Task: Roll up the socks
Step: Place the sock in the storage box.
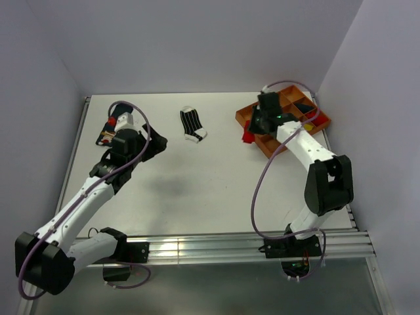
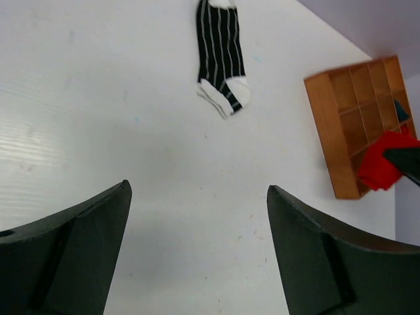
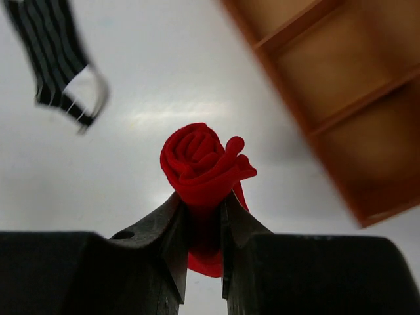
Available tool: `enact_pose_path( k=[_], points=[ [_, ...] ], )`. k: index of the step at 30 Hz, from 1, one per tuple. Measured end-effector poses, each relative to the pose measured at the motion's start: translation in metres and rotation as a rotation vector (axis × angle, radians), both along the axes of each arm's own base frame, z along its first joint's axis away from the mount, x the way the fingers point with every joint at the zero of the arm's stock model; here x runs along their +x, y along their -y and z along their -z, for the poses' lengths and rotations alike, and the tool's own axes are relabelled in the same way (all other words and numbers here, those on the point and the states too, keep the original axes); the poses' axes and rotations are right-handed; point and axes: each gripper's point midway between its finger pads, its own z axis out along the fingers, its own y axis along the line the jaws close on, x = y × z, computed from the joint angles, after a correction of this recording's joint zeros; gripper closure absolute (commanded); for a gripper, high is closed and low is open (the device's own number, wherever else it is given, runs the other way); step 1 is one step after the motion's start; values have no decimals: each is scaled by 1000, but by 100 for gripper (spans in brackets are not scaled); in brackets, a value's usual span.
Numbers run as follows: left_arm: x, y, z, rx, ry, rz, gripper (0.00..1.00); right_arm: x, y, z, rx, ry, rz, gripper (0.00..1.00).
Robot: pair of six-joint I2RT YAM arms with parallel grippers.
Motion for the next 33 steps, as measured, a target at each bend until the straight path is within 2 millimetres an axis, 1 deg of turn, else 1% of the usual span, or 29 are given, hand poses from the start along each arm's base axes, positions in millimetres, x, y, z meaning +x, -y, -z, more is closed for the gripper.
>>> enact_pose_path(
  k=[1, 3, 7, 10, 12, 14, 16, 17, 21, 25, 28, 33],
  points=[
    [-1, -8, -7, 23, 9, -18, 4, 9, 21, -8, -21, 19, 30, 100],
    [-4, -24, -19, 66, 30, -60, 1, 26, 60, -23, -57, 59, 79, 100],
    [-14, -53, -40, 146, 76, -131, 0, 45, 128, -46, -130, 120, 147, 100],
    [-21, -74, -58, 211, 131, -184, 1, 58, 169, -58, -197, 148, 186, 100],
    [-26, -87, -67, 254, 165, -220, 0, 68, 188, -59, -247, 154, 196, 100],
    [-30, -98, -75, 286, 193, -254, 0, 74, 197, -50, -290, 143, 187, 100],
    [-35, -109, -81, 313, 231, -295, 0, 77, 201, -30, -318, 104, 166, 100],
    [-37, -114, -81, 326, 241, -309, 1, 78, 202, -22, -324, 86, 159, 100],
    [-43, -127, -71, 368, 250, -356, 0, 77, 206, 18, -342, 2, 132, 100],
    [-43, -132, -58, 405, 228, -365, 1, 68, 213, 46, -355, -62, 128, 100],
    [-42, -132, -55, 417, 221, -363, 1, 60, 219, 56, -360, -88, 139, 100],
    [-40, -132, -56, 415, 228, -369, 1, 61, 226, 57, -354, -82, 153, 100]
  ],
)
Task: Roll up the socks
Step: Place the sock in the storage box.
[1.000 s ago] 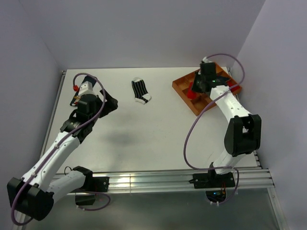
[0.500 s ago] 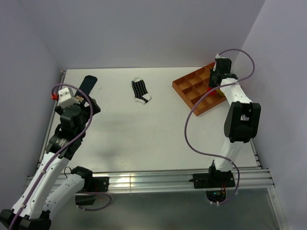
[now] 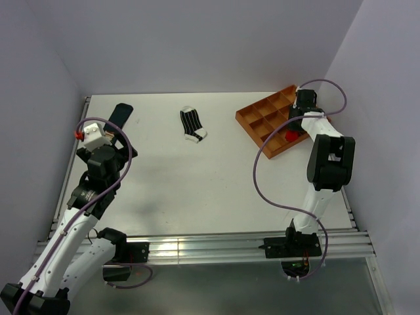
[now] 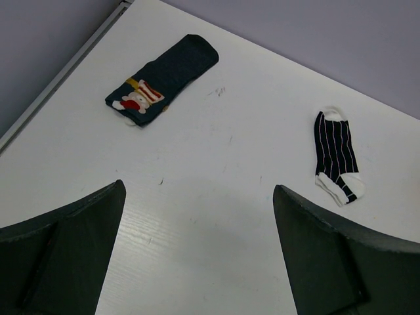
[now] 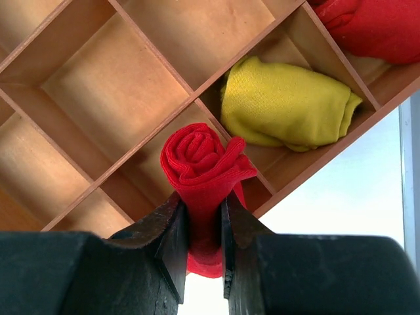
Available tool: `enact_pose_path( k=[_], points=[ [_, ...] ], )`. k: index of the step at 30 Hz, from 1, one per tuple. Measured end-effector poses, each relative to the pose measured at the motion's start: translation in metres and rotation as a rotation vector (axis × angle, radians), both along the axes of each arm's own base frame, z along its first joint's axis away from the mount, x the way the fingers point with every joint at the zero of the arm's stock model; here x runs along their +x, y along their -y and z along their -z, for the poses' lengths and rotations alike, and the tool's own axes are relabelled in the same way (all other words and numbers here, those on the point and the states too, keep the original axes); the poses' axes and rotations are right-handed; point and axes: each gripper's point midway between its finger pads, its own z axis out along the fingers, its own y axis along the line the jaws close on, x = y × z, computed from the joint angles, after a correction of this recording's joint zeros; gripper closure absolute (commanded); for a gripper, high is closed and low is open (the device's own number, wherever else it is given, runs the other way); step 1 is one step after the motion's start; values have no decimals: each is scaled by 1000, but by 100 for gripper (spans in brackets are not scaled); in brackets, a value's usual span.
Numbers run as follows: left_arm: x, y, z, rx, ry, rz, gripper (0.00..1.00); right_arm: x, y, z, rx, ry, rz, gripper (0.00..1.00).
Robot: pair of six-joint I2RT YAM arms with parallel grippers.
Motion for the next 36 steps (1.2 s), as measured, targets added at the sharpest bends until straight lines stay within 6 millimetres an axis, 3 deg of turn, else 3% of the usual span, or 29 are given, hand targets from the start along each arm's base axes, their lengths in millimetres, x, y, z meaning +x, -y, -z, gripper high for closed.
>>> enact_pose_path(
  k=[6, 14, 36],
  points=[
    [1, 0, -1, 1, 4, 0, 1, 7, -3, 12, 39, -26, -2, 100],
    [1, 0, 0, 2, 0, 1, 1, 8, -9, 44, 113, -130, 48, 100],
    [9, 4, 18, 25, -65, 6, 1, 7, -6, 47, 163, -267, 129, 97]
  ],
)
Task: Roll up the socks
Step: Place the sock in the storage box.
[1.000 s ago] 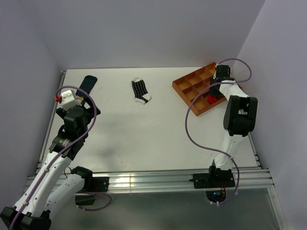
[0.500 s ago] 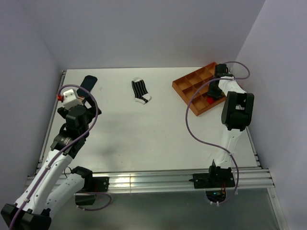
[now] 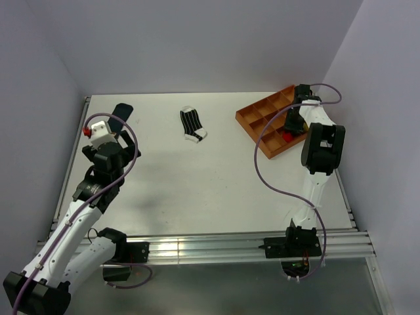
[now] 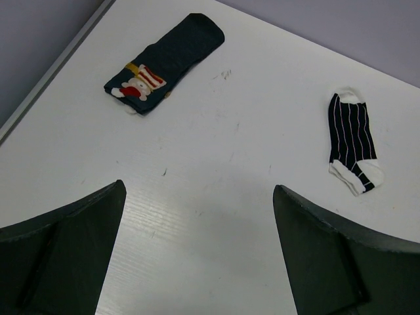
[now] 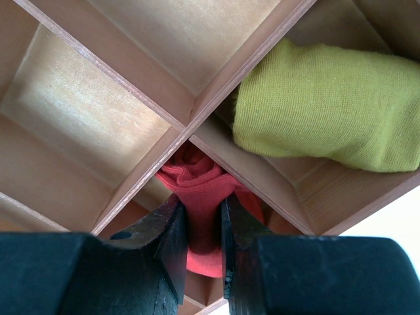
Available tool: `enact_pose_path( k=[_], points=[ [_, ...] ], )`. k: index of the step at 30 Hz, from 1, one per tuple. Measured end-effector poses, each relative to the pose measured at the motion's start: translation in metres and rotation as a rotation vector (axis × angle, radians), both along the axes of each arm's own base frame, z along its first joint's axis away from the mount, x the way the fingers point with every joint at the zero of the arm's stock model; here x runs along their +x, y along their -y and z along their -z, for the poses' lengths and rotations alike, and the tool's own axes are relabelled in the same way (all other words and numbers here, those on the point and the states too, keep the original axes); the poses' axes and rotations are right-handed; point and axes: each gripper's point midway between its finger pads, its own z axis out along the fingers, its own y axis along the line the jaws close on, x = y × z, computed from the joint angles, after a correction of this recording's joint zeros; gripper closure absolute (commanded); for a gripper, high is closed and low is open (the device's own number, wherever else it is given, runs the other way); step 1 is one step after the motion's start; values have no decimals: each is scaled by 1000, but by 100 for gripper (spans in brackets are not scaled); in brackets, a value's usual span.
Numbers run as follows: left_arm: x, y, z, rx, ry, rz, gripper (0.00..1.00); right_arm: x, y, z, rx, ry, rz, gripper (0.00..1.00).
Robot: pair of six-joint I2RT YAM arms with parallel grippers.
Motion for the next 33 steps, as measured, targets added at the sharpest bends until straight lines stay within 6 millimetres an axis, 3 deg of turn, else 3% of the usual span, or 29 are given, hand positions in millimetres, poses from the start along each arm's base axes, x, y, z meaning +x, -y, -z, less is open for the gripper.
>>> enact_pose_path(
  k=[3, 10, 13, 14, 19, 33],
  points=[
    [2, 2, 4, 2, -13, 8, 0, -1, -1, 0, 4, -3, 4, 91],
    [3, 4, 8, 2, -28, 19, 1, -3, -2, 2, 8, 13, 22, 90],
    [3, 5, 8, 1, -28, 24, 1, -3, -3, 2, -1, 23, 23, 73],
    [3, 6, 8, 0, -29, 27, 1, -3, -4, 2, -6, 29, 22, 61],
    [3, 7, 8, -2, -31, 32, 1, -8, -10, 10, -20, 18, 7, 37],
    [3, 8, 9, -3, -34, 37, 1, -32, -13, -1, -26, 57, 20, 37]
  ],
)
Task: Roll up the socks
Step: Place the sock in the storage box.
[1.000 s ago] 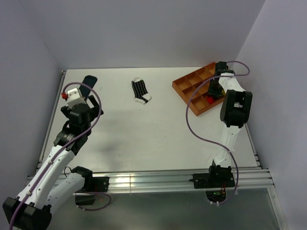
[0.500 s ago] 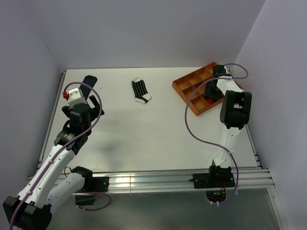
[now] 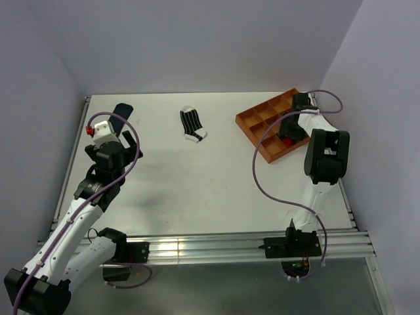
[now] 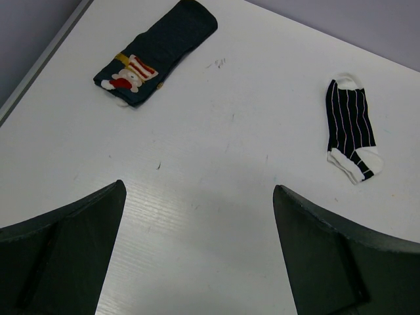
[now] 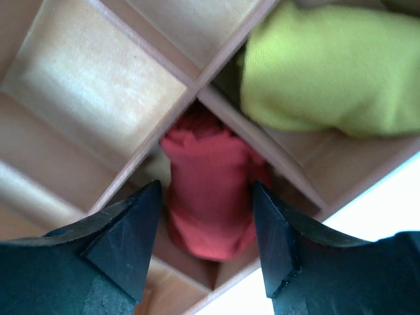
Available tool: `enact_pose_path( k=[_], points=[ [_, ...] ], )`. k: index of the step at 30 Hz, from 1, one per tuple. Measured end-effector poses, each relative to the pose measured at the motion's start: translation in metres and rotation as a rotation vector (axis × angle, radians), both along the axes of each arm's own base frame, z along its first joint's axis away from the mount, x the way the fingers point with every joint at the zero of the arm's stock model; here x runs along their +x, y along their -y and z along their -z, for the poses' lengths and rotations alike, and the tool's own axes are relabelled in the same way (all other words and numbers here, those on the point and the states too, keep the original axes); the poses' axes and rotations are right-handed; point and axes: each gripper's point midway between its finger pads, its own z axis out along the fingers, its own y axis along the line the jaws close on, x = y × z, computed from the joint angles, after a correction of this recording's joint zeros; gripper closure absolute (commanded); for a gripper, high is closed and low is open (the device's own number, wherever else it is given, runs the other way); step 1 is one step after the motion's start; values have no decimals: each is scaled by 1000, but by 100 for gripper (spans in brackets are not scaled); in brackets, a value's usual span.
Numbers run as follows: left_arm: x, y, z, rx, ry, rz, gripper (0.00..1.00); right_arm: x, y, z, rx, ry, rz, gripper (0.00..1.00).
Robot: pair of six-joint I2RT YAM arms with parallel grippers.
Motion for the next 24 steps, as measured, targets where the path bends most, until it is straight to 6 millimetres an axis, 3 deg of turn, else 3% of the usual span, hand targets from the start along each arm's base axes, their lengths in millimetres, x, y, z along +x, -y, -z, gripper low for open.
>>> enact_pose_path(
  k=[5, 10, 17, 20, 24],
  points=[
    [0, 0, 0, 1, -1, 0, 0, -2, 0, -20, -3, 55, 16, 39],
    [0, 0, 0, 1, -2, 0, 1, 7, 1, -35, -7, 132, 33, 50],
    [0, 0, 0, 1, -2, 0, 1, 13, 4, -35, -13, 153, 41, 60],
    [0, 0, 0, 1, -2, 0, 1, 14, 5, -22, -11, 132, 44, 69],
    [0, 0, 0, 0, -1, 0, 1, 14, 7, -13, -6, 118, 54, 70]
  ],
)
